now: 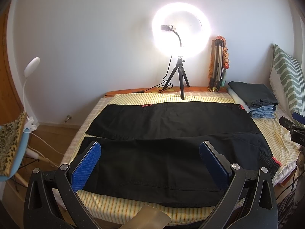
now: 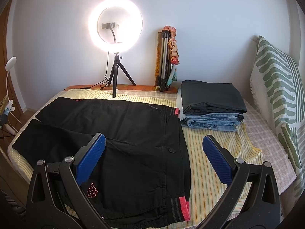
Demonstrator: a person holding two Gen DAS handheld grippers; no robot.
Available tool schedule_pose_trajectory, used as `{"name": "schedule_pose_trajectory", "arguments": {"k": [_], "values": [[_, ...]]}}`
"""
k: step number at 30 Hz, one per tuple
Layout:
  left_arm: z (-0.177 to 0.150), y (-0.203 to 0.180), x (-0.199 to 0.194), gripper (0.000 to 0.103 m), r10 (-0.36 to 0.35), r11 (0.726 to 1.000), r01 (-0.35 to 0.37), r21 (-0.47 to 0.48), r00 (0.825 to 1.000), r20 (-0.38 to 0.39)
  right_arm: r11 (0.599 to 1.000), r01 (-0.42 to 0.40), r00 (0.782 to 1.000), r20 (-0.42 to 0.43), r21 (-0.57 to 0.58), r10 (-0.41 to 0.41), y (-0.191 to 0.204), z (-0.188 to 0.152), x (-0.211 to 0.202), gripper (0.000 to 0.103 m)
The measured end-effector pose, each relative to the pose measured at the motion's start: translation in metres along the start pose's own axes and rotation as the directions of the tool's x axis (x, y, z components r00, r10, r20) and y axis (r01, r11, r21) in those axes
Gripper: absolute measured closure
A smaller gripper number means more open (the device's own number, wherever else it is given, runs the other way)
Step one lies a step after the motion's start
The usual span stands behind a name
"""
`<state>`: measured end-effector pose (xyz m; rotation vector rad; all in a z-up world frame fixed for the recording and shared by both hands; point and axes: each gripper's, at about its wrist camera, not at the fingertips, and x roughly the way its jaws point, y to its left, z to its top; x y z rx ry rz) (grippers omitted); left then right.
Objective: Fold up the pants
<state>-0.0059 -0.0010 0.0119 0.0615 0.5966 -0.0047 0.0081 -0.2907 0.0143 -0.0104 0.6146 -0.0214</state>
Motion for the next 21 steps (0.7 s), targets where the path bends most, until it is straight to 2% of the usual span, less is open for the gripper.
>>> {"name": "schedule_pose_trajectory", "arguments": {"k": [11, 21], "values": [[-0.001, 0.004, 0.003, 0.000, 0.003, 1.000, -0.003, 0.005, 1.000, -0.005, 1.000, -0.020, 1.000, -0.009, -0.010, 0.020, -0.001, -0.002, 0.002, 0.000], [-0.011, 0.050, 0.028, 0.000, -0.026, 0.996, 0.018, -0.082, 0.995, -0.097, 0.990, -0.121, 0.990, -0.075, -0.074, 0.115, -0.006, -0.011, 0.011, 0.000]]}}
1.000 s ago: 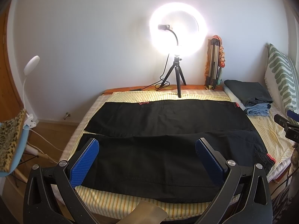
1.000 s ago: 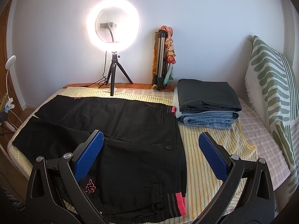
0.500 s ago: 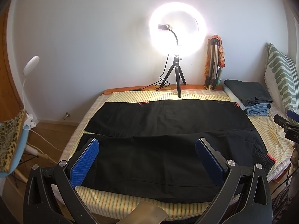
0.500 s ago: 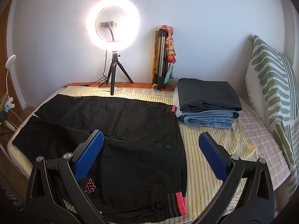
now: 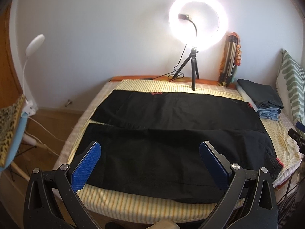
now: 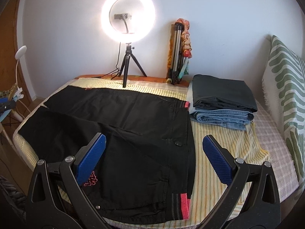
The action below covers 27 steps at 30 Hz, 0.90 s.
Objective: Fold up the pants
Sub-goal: 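Move the right tool to the trouser leg hem and close on it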
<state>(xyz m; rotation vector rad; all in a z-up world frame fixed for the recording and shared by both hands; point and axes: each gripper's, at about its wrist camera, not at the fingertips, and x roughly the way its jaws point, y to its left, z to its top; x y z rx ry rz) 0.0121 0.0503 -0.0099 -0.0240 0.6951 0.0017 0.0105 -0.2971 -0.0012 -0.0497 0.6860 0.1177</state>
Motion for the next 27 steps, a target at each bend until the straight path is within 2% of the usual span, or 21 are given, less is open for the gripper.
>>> {"name": "schedule_pose_trajectory", "arguments": {"k": [2, 5, 8, 10, 13, 18, 19, 25, 26, 27], "values": [[-0.003, 0.007, 0.004, 0.000, -0.031, 1.000, 0.031, -0.002, 0.999, -0.022, 0.999, -0.033, 0.999, -0.017, -0.038, 0.032, 0.004, -0.003, 0.001, 0.000], [-0.008, 0.020, 0.010, 0.001, -0.008, 1.000, 0.008, -0.004, 0.999, -0.033, 0.988, -0.078, 0.997, -0.040, -0.133, 0.073, 0.016, -0.012, 0.001, 0.000], [-0.013, 0.029, 0.015, 0.010, 0.049, 0.998, -0.048, 0.042, 0.998, -0.041, 0.957, -0.107, 0.993, -0.068, -0.269, 0.091, 0.034, -0.025, 0.002, 0.000], [-0.017, 0.037, 0.021, 0.017, 0.071, 0.996, -0.067, 0.058, 0.995, -0.064, 0.929, -0.148, 0.987, -0.114, -0.340, 0.116, 0.045, -0.035, 0.006, 0.006], [-0.024, 0.050, 0.028, 0.029, 0.079, 0.995, -0.072, 0.062, 0.991, -0.111, 0.880, -0.240, 0.965, -0.200, -0.410, 0.170, 0.064, -0.051, 0.012, 0.014], [-0.034, 0.062, 0.038, 0.041, 0.089, 0.993, -0.076, 0.088, 0.983, -0.160, 0.799, -0.367, 0.918, -0.325, -0.477, 0.228, 0.096, -0.077, 0.024, 0.029], [-0.036, 0.065, 0.040, 0.042, 0.086, 0.994, -0.072, 0.085, 0.981, -0.174, 0.782, -0.389, 0.908, -0.347, -0.487, 0.235, 0.102, -0.082, 0.026, 0.029], [-0.043, 0.085, 0.049, 0.043, 0.064, 0.998, -0.061, 0.023, 0.973, -0.220, 0.712, -0.421, 0.892, -0.399, -0.562, 0.213, 0.127, -0.106, 0.037, 0.029], [-0.044, 0.089, 0.049, 0.043, 0.058, 0.998, -0.057, 0.012, 0.972, -0.226, 0.707, -0.413, 0.894, -0.401, -0.574, 0.197, 0.130, -0.107, 0.040, 0.030], [-0.045, 0.091, 0.049, 0.043, 0.055, 0.998, -0.055, 0.006, 0.972, -0.230, 0.705, -0.406, 0.896, -0.405, -0.581, 0.183, 0.132, -0.108, 0.041, 0.037]]}}
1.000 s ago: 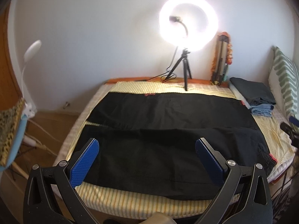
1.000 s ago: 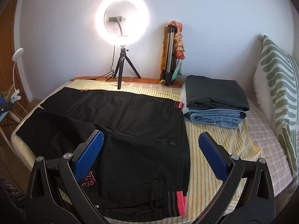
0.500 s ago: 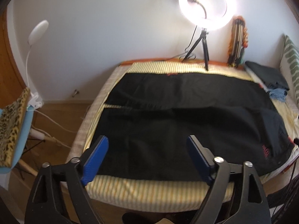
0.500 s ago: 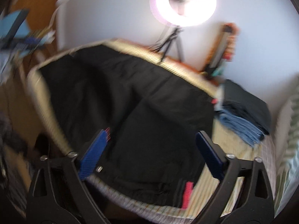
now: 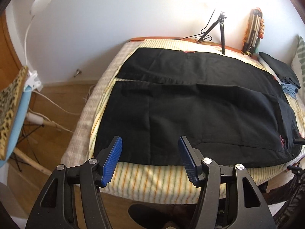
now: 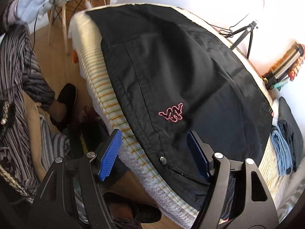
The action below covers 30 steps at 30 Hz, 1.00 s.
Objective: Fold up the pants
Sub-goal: 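Move the right tool to the trouser leg hem and close on it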
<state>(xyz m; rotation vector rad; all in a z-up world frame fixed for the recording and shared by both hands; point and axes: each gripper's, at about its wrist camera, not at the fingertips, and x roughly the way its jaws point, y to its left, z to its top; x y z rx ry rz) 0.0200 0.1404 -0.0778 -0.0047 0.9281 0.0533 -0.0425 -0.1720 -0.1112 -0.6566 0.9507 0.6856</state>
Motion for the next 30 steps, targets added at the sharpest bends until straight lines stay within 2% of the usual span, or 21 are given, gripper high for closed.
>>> {"name": "schedule_pose_trajectory", "arguments": {"k": [3, 4, 6, 8, 12, 16, 20, 24, 26, 30], "values": [[-0.001, 0.007, -0.002, 0.043, -0.004, 1.000, 0.003, -0.010, 1.000, -0.006, 1.000, -0.012, 0.999, -0.037, 0.001, 0.012, -0.004, 0.001, 0.005, 0.056], [-0.001, 0.010, -0.003, 0.042, -0.002, 1.000, 0.002, -0.014, 1.000, -0.008, 1.000, -0.027, 0.999, -0.043, 0.009, 0.027, -0.006, 0.001, 0.004, 0.058], [0.000, 0.016, -0.004, 0.042, -0.004, 0.999, 0.004, -0.033, 1.000, -0.010, 0.997, -0.065, 0.997, -0.048, 0.031, 0.066, -0.012, 0.004, 0.004, 0.070], [0.000, 0.022, -0.003, 0.042, -0.018, 0.998, 0.016, -0.063, 1.000, -0.017, 0.995, -0.088, 0.995, -0.040, 0.056, 0.091, -0.017, 0.007, 0.002, 0.085], [0.000, 0.035, 0.004, 0.040, -0.079, 0.986, 0.069, -0.149, 0.995, -0.062, 0.994, -0.070, 0.997, -0.024, 0.080, 0.072, -0.026, 0.015, -0.003, 0.091], [-0.004, 0.046, 0.014, 0.040, -0.131, 0.963, 0.104, -0.247, 0.987, -0.096, 0.995, -0.037, 0.999, -0.001, 0.093, 0.038, -0.036, 0.020, -0.006, 0.093], [-0.013, 0.055, 0.028, 0.040, -0.213, 0.919, 0.155, -0.363, 0.969, -0.126, 0.994, -0.015, 1.000, 0.024, 0.112, 0.012, -0.049, 0.028, -0.008, 0.094], [-0.026, 0.060, 0.044, 0.040, -0.326, 0.829, 0.218, -0.515, 0.937, -0.126, 0.992, -0.003, 0.999, 0.043, 0.123, -0.002, -0.057, 0.035, -0.010, 0.095], [-0.030, 0.059, 0.050, 0.039, -0.358, 0.796, 0.233, -0.559, 0.925, -0.124, 0.992, -0.003, 0.999, 0.049, 0.128, -0.004, -0.060, 0.037, -0.010, 0.095], [-0.030, 0.058, 0.061, 0.039, -0.358, 0.756, 0.225, -0.614, 0.928, -0.101, 0.991, -0.003, 0.998, 0.055, 0.131, -0.004, -0.064, 0.039, -0.008, 0.095]]}}
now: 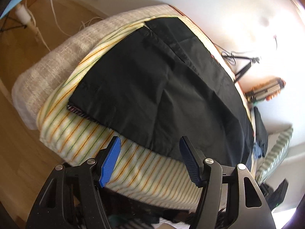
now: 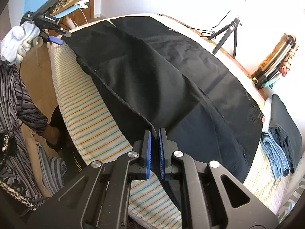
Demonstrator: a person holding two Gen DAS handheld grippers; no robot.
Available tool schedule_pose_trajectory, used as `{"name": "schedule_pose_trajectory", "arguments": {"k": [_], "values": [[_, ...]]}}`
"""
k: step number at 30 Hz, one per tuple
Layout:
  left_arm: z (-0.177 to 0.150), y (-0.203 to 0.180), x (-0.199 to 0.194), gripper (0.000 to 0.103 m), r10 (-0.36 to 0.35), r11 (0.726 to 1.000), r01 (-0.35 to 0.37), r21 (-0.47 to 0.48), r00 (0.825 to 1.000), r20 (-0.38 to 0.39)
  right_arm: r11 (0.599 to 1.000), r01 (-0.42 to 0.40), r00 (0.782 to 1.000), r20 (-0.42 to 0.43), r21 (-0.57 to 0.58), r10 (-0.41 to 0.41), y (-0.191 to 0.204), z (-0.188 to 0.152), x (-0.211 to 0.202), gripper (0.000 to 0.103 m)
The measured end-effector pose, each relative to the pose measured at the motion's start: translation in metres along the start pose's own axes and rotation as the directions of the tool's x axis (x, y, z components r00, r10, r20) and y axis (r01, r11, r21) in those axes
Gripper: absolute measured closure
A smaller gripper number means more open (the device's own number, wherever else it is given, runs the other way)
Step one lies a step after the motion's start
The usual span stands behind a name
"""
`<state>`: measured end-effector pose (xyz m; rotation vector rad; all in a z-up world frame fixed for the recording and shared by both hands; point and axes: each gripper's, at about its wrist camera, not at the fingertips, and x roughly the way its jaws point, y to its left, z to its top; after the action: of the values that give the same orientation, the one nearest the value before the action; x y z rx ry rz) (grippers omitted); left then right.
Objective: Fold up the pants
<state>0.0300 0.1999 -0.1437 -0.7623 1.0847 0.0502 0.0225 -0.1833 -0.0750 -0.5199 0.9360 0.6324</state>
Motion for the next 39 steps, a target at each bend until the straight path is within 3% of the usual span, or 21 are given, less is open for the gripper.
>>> {"name": "schedule_pose_trajectory", "arguments": {"k": [8, 9, 10, 12, 18, 26, 34, 39], "values": [[0.007, 0.004, 0.007, 0.043, 0.015, 0.994, -0.004, -0.107, 0.995, 0.104, 1.000, 0.006, 1.000, 0.018, -0.007, -0.006, -0.001, 0.000, -0.002, 0.096], [0.009, 0.003, 0.007, 0.057, 0.024, 0.994, -0.011, -0.105, 0.992, 0.122, 1.000, 0.009, 1.000, 0.019, -0.008, -0.008, 0.000, -0.001, -0.003, 0.096], [0.011, 0.003, 0.008, 0.081, 0.033, 0.995, -0.020, -0.099, 0.991, 0.129, 1.000, 0.011, 1.000, 0.020, -0.009, -0.010, 0.000, -0.001, -0.003, 0.096], [0.015, 0.000, 0.007, 0.095, 0.050, 0.996, -0.038, -0.082, 0.987, 0.150, 1.000, 0.018, 1.000, 0.021, -0.018, -0.018, 0.002, -0.002, -0.005, 0.096], [0.027, -0.027, -0.009, 0.098, 0.049, 0.998, -0.058, 0.030, 0.970, 0.239, 0.994, 0.090, 0.995, 0.053, -0.060, -0.087, 0.003, 0.005, -0.016, 0.098], [0.060, -0.075, -0.017, 0.098, 0.024, 0.987, -0.071, 0.147, 0.953, 0.302, 0.974, 0.218, 0.971, 0.112, -0.055, -0.211, -0.032, 0.043, -0.026, 0.099], [0.116, -0.126, 0.009, 0.098, 0.029, 0.967, -0.109, 0.230, 0.945, 0.324, 0.939, 0.340, 0.932, 0.152, -0.054, -0.329, -0.088, 0.097, -0.010, 0.099], [0.144, -0.146, 0.037, 0.098, 0.047, 0.959, -0.132, 0.251, 0.947, 0.317, 0.930, 0.366, 0.925, 0.123, -0.040, -0.359, -0.125, 0.127, 0.021, 0.099]]}}
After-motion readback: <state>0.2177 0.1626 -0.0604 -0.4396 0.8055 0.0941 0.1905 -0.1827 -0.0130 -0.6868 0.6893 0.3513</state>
